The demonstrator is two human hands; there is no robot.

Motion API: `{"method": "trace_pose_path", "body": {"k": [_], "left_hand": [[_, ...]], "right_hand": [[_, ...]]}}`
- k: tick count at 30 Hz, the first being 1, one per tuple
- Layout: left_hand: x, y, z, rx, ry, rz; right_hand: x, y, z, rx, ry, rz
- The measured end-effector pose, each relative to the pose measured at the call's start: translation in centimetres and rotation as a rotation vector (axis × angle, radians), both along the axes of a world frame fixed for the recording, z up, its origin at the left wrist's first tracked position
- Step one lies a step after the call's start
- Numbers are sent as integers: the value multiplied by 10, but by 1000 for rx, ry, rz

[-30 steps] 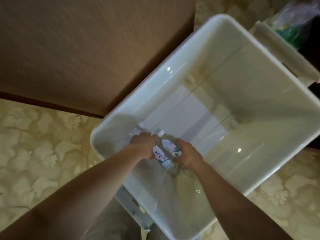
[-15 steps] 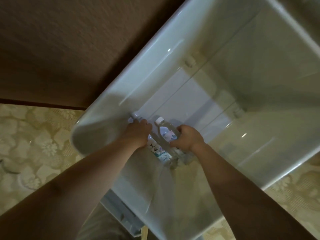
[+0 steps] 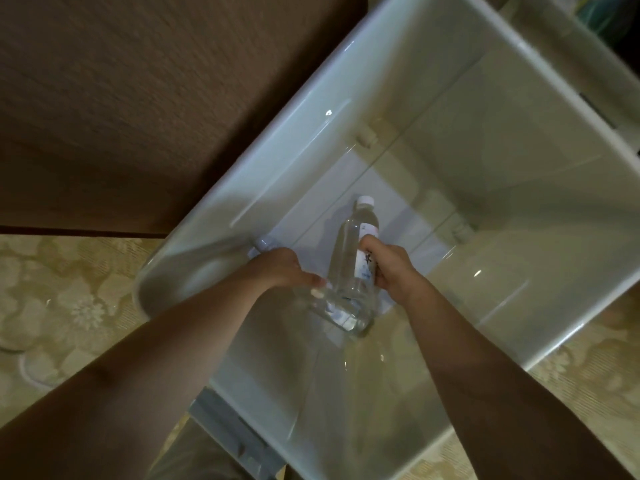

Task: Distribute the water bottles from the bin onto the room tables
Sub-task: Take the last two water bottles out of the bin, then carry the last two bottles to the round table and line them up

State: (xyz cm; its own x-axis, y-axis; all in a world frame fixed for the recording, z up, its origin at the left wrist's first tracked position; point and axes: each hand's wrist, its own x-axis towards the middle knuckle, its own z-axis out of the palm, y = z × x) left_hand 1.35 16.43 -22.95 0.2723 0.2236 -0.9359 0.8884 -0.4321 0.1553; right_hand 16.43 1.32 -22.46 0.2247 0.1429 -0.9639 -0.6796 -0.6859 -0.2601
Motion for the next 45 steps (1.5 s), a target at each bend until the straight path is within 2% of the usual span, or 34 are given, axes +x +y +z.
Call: {"method": "trace_pose_path", "body": {"k": [3, 8, 12, 16, 20, 23, 28, 33, 39, 45], "left_hand": [[10, -11, -11, 13, -56, 367], [25, -28, -28, -104, -109, 720], [27, -44, -36, -171, -160, 969], [27, -45, -31, -167, -186, 990], [30, -37, -11, -86, -260, 777], [30, -26, 11, -57, -305, 714], [32, -8, 66, -70, -435, 657], [30, 2, 127, -130, -594, 695], [3, 14, 202, -225, -746, 716], [-51, 23, 260, -197, -795, 726]], "right_hand": [[7, -1, 2, 76, 107, -143], [16, -4, 1, 150, 195, -347], [15, -4, -1, 88, 93, -267], [12, -3, 1, 94, 53, -243], [15, -2, 20, 125, 58, -170], [17, -2, 46, 215, 88, -193], [16, -6, 102, 322, -33, -186], [8, -13, 156, 397, -50, -190], [-8, -15, 221, 416, -168, 29], [-44, -5, 271, 494, -215, 203]]}}
